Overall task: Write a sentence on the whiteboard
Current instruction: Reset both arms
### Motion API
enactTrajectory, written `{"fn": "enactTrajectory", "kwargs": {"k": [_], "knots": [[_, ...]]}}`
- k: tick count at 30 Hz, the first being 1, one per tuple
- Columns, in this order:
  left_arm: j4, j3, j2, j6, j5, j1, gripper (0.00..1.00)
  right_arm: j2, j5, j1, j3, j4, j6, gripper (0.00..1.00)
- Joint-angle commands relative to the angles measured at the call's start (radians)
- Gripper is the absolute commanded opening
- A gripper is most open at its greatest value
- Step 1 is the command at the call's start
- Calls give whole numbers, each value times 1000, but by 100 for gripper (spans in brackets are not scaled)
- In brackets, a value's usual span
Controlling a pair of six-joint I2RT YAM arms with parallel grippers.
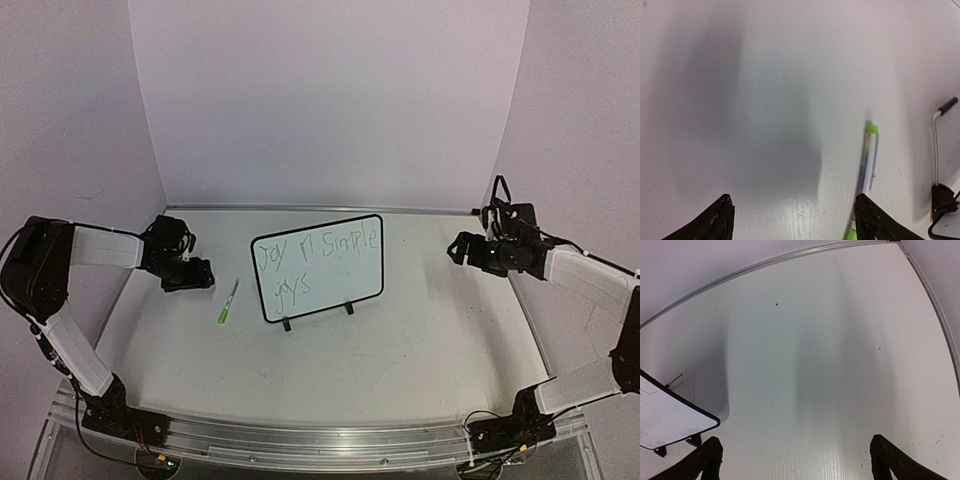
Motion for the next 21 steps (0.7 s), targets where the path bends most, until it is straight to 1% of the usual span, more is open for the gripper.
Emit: {"fn": "enactTrajectory", "kwargs": {"k": [1, 7, 9, 11, 15, 18, 21], "knots": [[135, -1, -90, 17, -4, 133, 83, -65, 85, -18, -68, 168, -27, 98], [303, -84, -193, -17, -31, 320, 88, -145, 195, -49, -181, 345, -75, 98], [340, -110, -216, -11, -84, 355, 88, -168, 228, -69, -230, 407, -82, 98], [382, -145, -244, 7, -148, 368, 89, -186, 249, -86, -280, 470, -83, 98], [506, -251, -305, 27, -229, 368, 91, -205, 295, -101, -371, 592, -101, 98], [592, -345, -341, 37, -257, 368, 91, -209, 322, -100, -426, 640, -113, 98], [623, -414, -380, 48, -267, 368, 91, -214, 349, -103, -483, 683, -127, 98]]}}
